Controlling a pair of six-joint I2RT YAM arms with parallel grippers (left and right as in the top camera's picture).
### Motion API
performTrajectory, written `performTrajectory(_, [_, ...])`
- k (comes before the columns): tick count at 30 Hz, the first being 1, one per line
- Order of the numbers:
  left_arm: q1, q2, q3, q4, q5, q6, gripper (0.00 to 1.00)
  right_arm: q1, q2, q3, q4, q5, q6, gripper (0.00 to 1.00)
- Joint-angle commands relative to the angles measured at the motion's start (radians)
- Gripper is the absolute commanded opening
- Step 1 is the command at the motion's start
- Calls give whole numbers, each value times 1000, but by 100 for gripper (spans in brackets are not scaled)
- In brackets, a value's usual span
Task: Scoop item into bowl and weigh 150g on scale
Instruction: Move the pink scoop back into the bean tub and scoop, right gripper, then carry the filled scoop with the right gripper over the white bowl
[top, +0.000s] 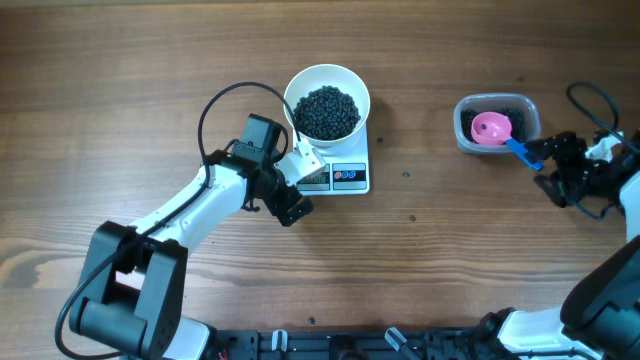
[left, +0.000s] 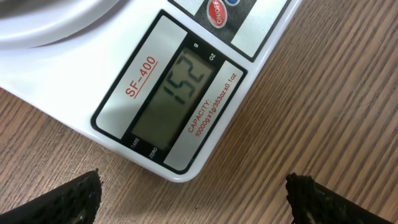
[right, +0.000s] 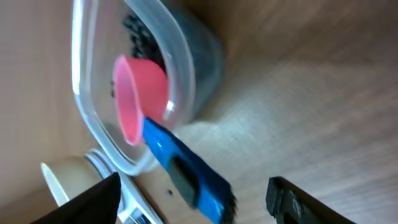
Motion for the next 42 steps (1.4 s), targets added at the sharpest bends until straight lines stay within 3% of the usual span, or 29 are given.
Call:
performTrajectory(1, [-1,8,-5,3,19,15,100,13,-11,-43,61,-69,32,76])
performTrajectory(5, [0,8,-5,3,19,16,100,14,-11,-70,136,-84,111,57])
performTrajectory(7, [-1,8,-5,3,19,16,100,15,-11,-70,128,-88,111,43])
performTrajectory(9, [0,8,-5,3,19,15,100,15,-11,-70,124,-87,110,42])
performTrajectory(16, [-1,8,-5,3,19,15,100,15,-11,-70,124,-87,106,22])
performTrajectory(20, [0,8,-5,3,19,16,100,15,-11,-69,125,-88,111,20])
performTrajectory(22, [-1,8,-5,3,19,15,100,15,-11,-69,125,-92,140,4])
performTrajectory(30, [-1,8,-5,3,19,15,100,15,-48,26,180,-184,123,4])
performTrajectory(33, [0,8,-5,3,19,15,100,15,-114,84,107,-180,21,5])
performTrajectory(36, [-1,8,-5,3,19,15,100,16,-156,159,-79,-150,-163,4])
performTrajectory(39, [0,8,-5,3,19,15,100,23,-168,214,-299,35,-343,4])
performTrajectory(42, [-1,8,-5,3,19,15,100,74,-172,216,-319,179,-428,4])
